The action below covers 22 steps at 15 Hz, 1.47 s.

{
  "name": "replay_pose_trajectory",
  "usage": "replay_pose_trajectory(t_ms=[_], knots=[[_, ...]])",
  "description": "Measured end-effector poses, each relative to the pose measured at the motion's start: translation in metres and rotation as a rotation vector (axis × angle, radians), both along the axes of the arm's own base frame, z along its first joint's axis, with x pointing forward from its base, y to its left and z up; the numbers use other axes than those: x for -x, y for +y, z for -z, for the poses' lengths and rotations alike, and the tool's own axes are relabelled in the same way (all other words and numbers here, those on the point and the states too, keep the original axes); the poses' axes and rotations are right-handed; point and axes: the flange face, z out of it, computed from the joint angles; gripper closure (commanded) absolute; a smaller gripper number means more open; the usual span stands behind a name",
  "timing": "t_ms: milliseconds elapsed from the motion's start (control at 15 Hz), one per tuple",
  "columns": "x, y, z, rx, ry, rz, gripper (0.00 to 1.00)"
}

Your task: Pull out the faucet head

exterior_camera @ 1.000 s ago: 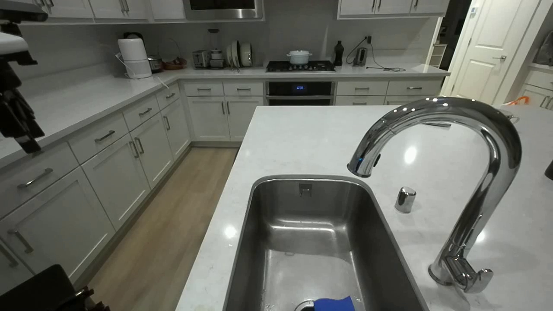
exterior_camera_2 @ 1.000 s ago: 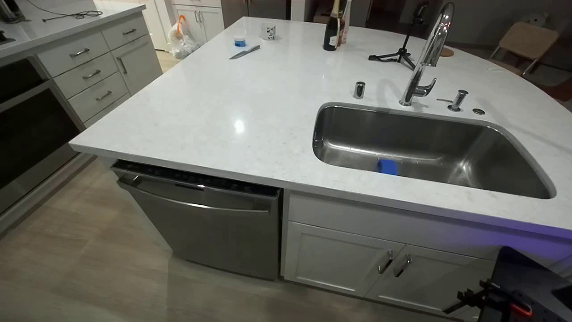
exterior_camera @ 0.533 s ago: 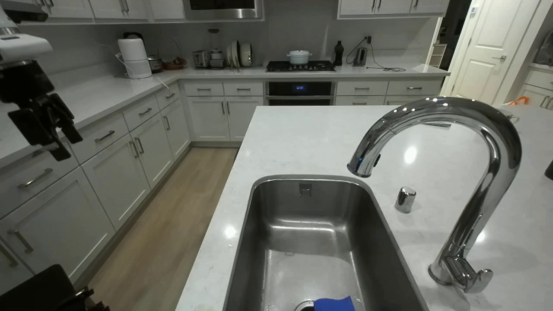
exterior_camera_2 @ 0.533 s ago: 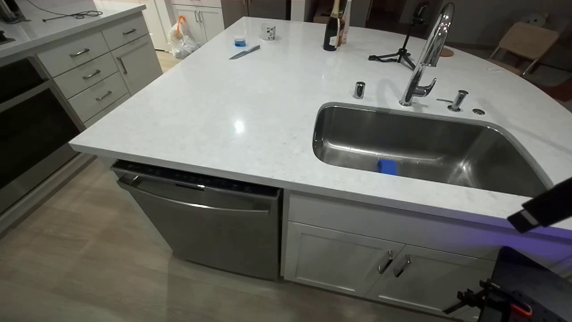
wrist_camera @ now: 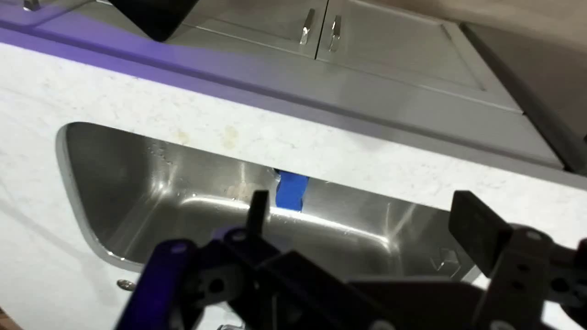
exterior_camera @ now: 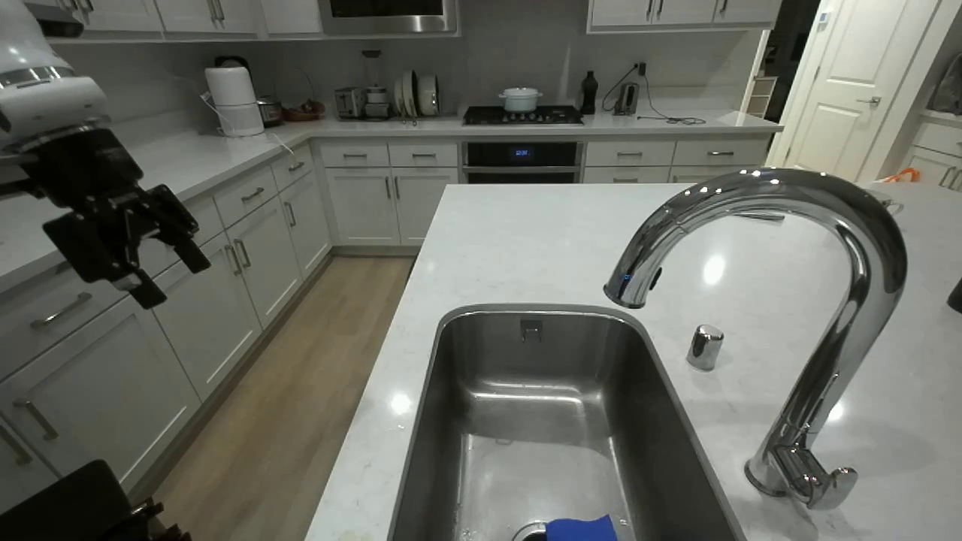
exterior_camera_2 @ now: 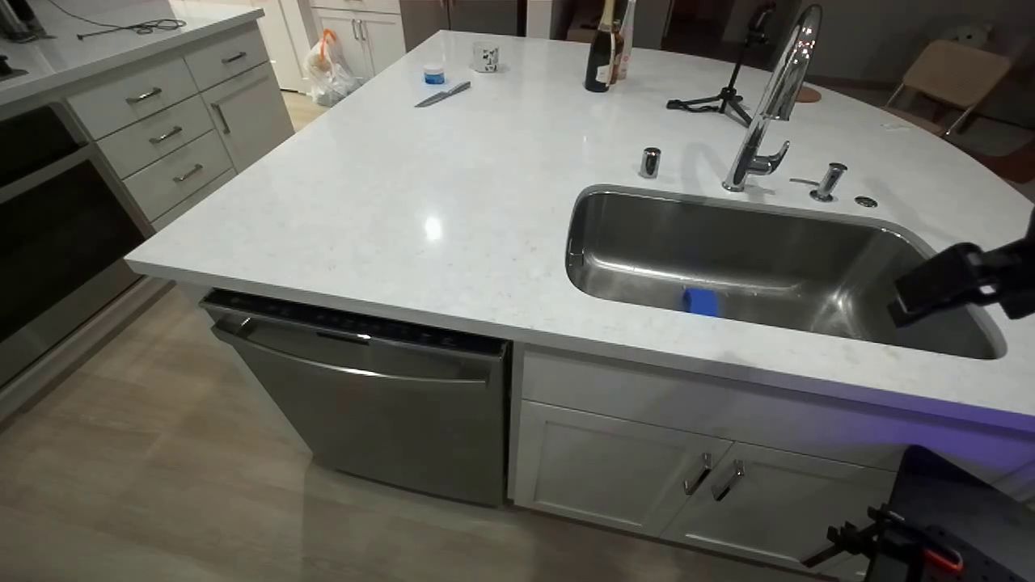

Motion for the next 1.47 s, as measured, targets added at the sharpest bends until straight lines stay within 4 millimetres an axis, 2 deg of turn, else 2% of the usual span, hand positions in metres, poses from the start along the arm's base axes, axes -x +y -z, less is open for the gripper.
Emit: replay_pose_trajectory(t_ms=[467,933,1200,1467], knots=[[-0.016,-0.055,0.016,0.179,-0.123,0.146,0.0],[-0.039,-0.109,0.036,0.35,-0.158,0.174,0.0],[-0.059,-0.137,0.048,0.472,-0.185,0.176,0.0],[-0.086,-0.166,0.052,0.579,-0.241,0.179,0.0]])
